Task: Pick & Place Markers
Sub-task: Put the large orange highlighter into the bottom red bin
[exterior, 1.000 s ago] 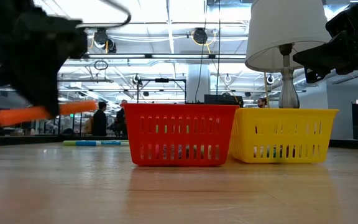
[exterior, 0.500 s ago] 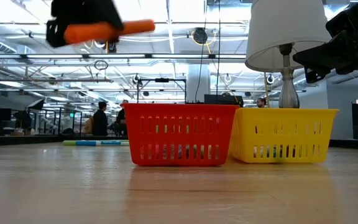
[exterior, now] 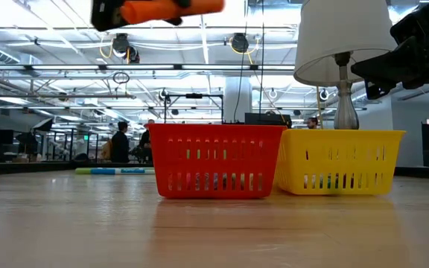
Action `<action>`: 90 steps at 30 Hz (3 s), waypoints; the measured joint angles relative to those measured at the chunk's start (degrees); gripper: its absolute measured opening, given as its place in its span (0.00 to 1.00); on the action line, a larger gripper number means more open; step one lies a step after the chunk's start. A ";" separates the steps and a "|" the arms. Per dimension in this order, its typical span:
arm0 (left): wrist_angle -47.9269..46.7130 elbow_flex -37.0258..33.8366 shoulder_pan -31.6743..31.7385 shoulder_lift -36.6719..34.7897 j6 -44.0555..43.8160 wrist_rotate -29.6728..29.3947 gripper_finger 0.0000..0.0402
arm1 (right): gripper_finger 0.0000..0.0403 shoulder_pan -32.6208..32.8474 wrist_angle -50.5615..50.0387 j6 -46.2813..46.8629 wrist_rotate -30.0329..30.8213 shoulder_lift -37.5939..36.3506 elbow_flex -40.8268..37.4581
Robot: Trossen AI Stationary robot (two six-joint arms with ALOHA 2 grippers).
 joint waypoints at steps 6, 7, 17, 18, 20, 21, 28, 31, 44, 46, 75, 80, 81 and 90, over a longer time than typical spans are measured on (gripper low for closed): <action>-5.92 9.00 2.94 8.82 2.07 3.83 0.23 | 0.04 0.00 0.00 0.02 -0.01 -0.02 -0.02; -6.82 9.90 3.59 9.94 2.51 4.60 0.23 | 0.04 0.00 0.00 0.02 -0.01 0.00 -0.02; -7.21 11.58 8.97 18.94 -5.01 11.55 0.23 | 0.04 0.00 0.00 0.02 -0.01 0.00 -0.02; -7.28 11.58 9.26 19.48 -5.24 11.96 0.23 | 0.04 0.00 0.00 0.01 -0.01 -0.01 -0.02; -7.03 11.58 9.77 20.21 -5.30 12.24 0.23 | 0.04 0.00 0.00 0.01 0.00 0.00 -0.01; -7.24 11.58 9.94 20.38 -5.35 12.31 0.23 | 0.04 0.00 0.00 0.01 0.00 -0.01 0.00; -7.39 11.58 10.39 20.34 -5.76 10.85 0.23 | 0.04 0.00 0.00 0.02 -0.01 -0.01 -0.01; -7.29 11.58 10.36 20.34 -4.97 11.10 0.23 | 0.04 0.01 0.00 0.01 -0.01 -0.01 -0.02; -6.74 11.58 10.30 20.34 -2.06 11.17 0.23 | 0.04 0.00 0.00 0.02 0.01 0.00 -0.01; -6.74 11.58 10.30 20.34 -1.62 11.17 0.23 | 0.04 0.00 0.00 0.02 -0.01 -0.02 -0.01; -27.62 11.51 8.48 13.95 -7.58 11.52 0.49 | 0.04 0.00 0.00 0.01 0.00 -0.02 -0.02; -46.20 11.51 4.43 10.33 -20.23 3.07 0.44 | 0.04 0.02 0.00 0.00 -0.01 0.00 -0.02; -50.03 11.51 3.49 9.79 -23.67 2.31 0.43 | 0.04 0.00 0.00 0.02 -0.01 -0.02 -0.02; -60.00 4.42 -3.54 7.02 -42.60 6.65 0.33 | 0.04 0.00 -0.02 0.01 -0.01 -0.02 -0.02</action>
